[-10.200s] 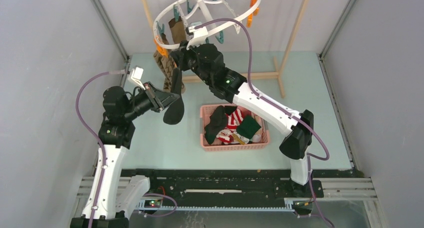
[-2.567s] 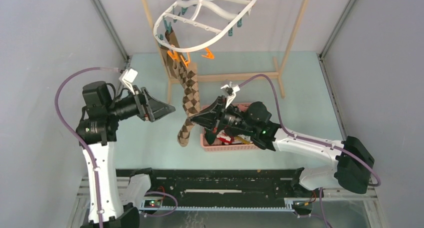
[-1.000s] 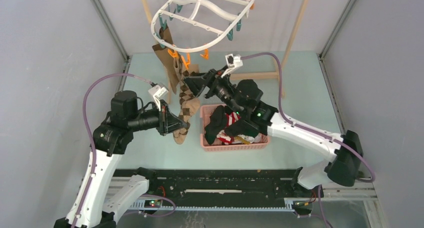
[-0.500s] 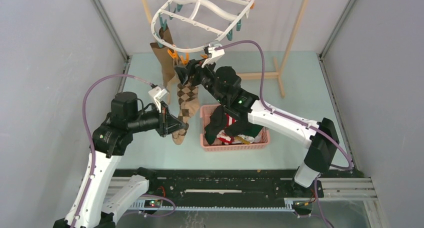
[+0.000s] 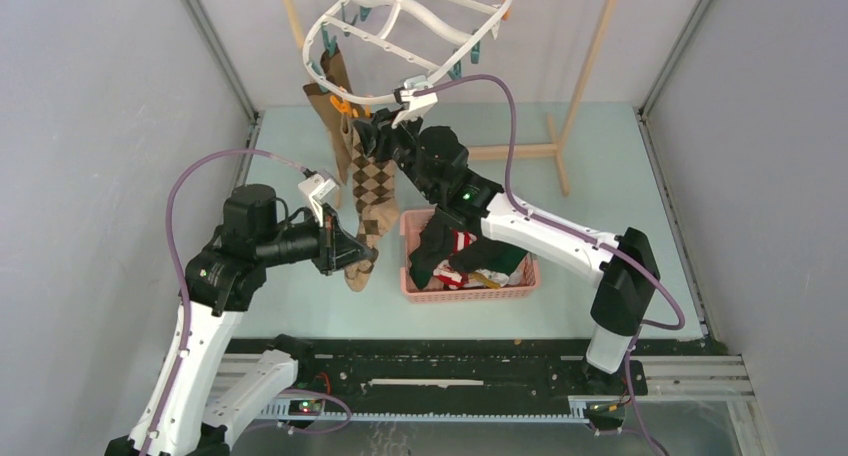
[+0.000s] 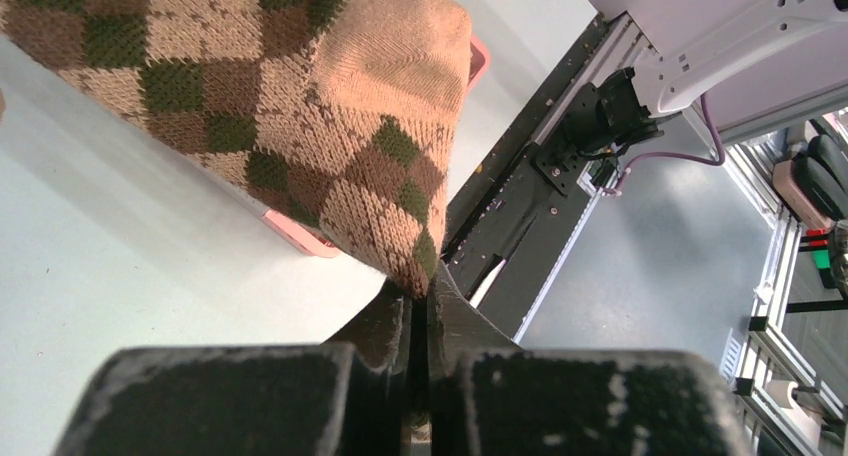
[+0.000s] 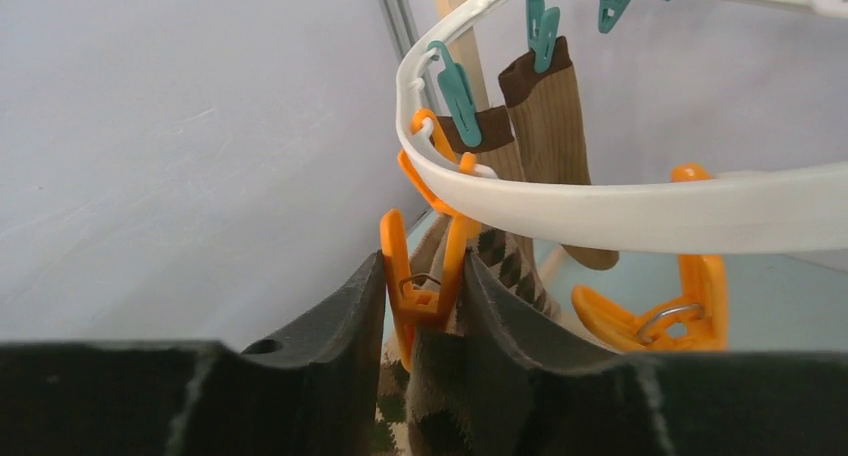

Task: Remove the socks clipped to the hanger
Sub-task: Remove the sock from the hanger, then place the sock in the bin.

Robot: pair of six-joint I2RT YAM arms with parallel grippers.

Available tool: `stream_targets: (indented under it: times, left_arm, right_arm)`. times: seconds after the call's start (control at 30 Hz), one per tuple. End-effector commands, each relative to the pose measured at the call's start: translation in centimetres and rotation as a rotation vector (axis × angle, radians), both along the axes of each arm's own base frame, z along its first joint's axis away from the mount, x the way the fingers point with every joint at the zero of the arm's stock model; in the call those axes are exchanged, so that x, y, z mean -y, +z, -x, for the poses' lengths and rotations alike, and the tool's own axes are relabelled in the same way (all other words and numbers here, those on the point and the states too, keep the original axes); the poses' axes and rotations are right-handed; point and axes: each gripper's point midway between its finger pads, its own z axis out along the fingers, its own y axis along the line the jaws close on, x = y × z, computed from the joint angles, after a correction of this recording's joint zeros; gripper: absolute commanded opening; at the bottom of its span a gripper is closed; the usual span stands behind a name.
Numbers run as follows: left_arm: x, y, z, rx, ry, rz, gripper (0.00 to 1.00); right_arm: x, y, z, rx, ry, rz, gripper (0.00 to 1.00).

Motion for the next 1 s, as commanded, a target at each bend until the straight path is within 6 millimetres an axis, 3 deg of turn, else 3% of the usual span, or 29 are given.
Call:
stream_targets:
  times: [0.0, 0.23, 0.43, 0.5, 0.53, 0.6, 0.67, 0.83, 0.97]
  left_arm:
    - [0.0, 1.0, 0.1, 0.049, -0.012, -0.003, 0.00]
    - [-0.2, 0.5, 0.0, 0.045, -0.005, -0.014, 0.00]
    - [-0.5, 0.1, 0.1, 0.053, 0.004, -0.035, 0.00]
    - [-0.7, 0.1, 0.2, 0.063, 0.006, -0.046, 0.00]
    - [-0.8, 0.1, 0.2, 0.070, 0.008, -0.052, 0.00]
    - [-1.0, 0.2, 0.3, 0.088, 0.008, -0.062, 0.00]
    - [-1.1, 0.3, 0.3, 0.105, 0.006, -0.070, 0.00]
    - [-1.3, 0.4, 0.5, 0.119, -0.002, -0.078, 0.00]
    - [-1.3, 0.9, 0.5, 0.151, -0.018, -0.083, 0.00]
  right_arm:
    - [0.8, 3.8, -0.3, 0.061, -0.022, -0.074, 0.35]
    - [1.2, 5.1, 0.1, 0.052, 0.017, -0.130, 0.08]
    - [1.4, 5.5, 0.8, 0.040, 0.051, -0.160, 0.02]
    - [1.5, 5.3, 1.3, 0.025, 0.084, -0.158, 0.17]
    - [1.5, 5.0, 1.6, 0.005, 0.107, -0.154, 0.38]
    - [1.7, 4.5, 2.5, -0.025, 0.162, -0.162, 0.63]
    - [2.1, 3.9, 3.9, -0.044, 0.226, -0.167, 0.77]
    - [2.8, 0.6, 8.6, -0.118, 0.411, -0.109, 0.99]
    - [3.7, -1.4, 13.3, -0.150, 0.596, -0.070, 1.00]
